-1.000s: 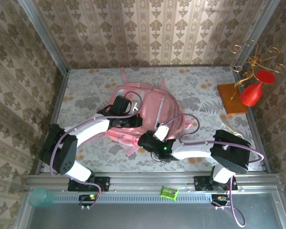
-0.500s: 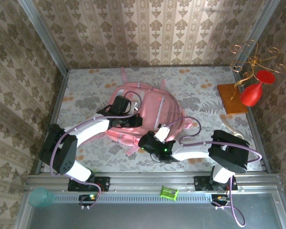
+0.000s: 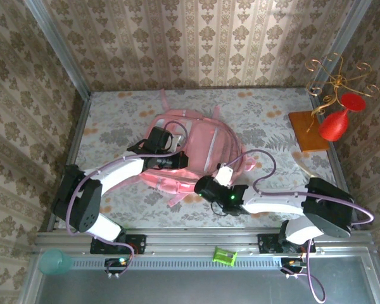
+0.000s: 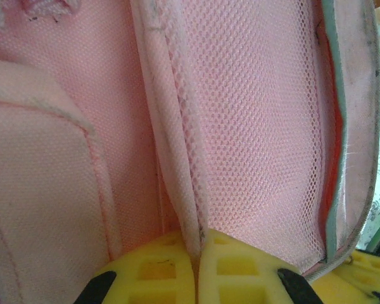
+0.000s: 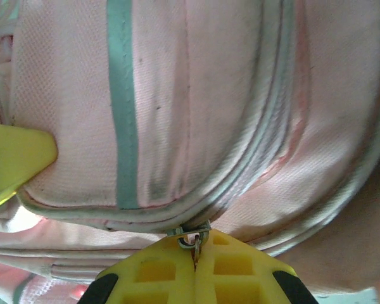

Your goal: Pack the student bag

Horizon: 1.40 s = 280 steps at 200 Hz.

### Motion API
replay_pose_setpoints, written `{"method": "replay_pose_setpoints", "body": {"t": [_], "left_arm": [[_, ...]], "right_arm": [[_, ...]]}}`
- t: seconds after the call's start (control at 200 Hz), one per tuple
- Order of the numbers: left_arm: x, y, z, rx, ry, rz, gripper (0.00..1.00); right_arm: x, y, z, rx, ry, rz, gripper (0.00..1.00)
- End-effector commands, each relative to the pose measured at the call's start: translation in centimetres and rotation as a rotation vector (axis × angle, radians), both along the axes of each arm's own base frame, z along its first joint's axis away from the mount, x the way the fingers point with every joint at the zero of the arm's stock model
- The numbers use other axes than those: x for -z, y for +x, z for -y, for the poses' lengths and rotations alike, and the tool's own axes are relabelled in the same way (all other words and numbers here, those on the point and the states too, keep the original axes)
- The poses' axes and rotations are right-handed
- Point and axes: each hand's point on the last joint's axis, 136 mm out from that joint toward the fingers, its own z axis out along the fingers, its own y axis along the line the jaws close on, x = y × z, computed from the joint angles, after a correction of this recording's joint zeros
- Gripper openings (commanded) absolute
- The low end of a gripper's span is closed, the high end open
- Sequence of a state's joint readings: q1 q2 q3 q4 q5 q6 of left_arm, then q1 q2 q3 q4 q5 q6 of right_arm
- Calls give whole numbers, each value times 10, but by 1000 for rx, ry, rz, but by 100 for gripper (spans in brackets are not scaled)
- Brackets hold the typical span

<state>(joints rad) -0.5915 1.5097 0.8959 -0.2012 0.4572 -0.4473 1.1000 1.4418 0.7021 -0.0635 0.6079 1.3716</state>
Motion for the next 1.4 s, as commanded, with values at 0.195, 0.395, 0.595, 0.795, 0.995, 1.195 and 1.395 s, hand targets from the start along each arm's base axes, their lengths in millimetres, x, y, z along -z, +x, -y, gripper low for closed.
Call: {"method": "replay_pose_setpoints", "body": {"t": [0.195,0.395,0.595,0.795,0.995,1.195,1.395], "left_arm": [[12,8,-32,-33,119,44,0],[14,11,-40,-39,149,55,0],[10,18,-47,-54,154,67,0],[5,24,-49,-46,164,79,0],[-37,31,-41,-45,89,194,40],[-84,12,-27,62,82,524,56],[-83,-57,21,510,58,959,58]], "right_arm": [[15,-6,64,-96,-228,-72,0],[19,7,80,-222,-233,-93,0],[11,13,88,-378,-299,-89,0],[-5,5,59,-601,-242,-51,0],[-22,-6,33,-743,-149,-5,0],[-39,-11,18,-808,-80,33,0],[-55,-15,9,-852,-39,45,0]]}}
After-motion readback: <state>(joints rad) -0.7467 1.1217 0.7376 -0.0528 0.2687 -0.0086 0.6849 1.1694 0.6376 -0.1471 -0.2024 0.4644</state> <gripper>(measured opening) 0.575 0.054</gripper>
